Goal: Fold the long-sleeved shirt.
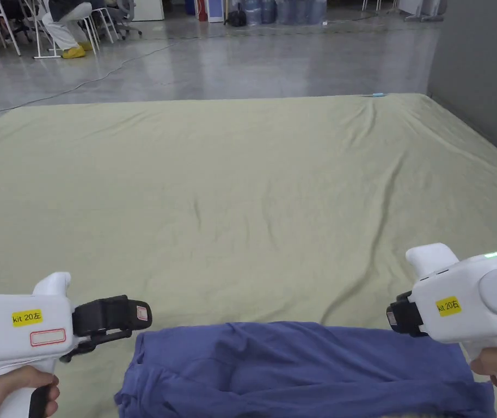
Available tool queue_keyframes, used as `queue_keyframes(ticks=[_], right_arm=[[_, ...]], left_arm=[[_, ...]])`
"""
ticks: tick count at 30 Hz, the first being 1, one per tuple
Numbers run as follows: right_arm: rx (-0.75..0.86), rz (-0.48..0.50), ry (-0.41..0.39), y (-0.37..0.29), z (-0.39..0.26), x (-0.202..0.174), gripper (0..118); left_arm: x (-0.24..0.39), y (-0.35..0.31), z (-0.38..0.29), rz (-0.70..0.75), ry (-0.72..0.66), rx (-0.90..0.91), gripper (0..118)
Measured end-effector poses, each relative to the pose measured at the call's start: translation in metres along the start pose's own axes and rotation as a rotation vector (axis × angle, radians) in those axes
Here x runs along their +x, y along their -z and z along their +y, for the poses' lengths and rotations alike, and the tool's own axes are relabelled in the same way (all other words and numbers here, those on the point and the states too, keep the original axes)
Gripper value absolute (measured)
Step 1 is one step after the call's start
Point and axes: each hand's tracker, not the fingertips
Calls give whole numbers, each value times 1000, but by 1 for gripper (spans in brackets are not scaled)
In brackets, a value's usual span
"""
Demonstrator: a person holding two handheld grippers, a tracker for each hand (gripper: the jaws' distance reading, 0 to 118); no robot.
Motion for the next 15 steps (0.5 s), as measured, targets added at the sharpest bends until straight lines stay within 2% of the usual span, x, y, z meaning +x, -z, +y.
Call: queue_keyframes(ticks=[3,8,13,15], right_arm=[[11,52,15,0,5,-11,0],[15,92,11,8,11,-32,0],[-4,100,-22,16,15,-41,0],[-4,102,-22,16,16,-41,0]], left_arm=[[-40,18,-9,-154,-141,-74,117],[-89,59,-29,-261,-348,-133,117],[-78,89,-43,-448,-368,-145,117],[-68,108,-47,-497,-361,-211,117]])
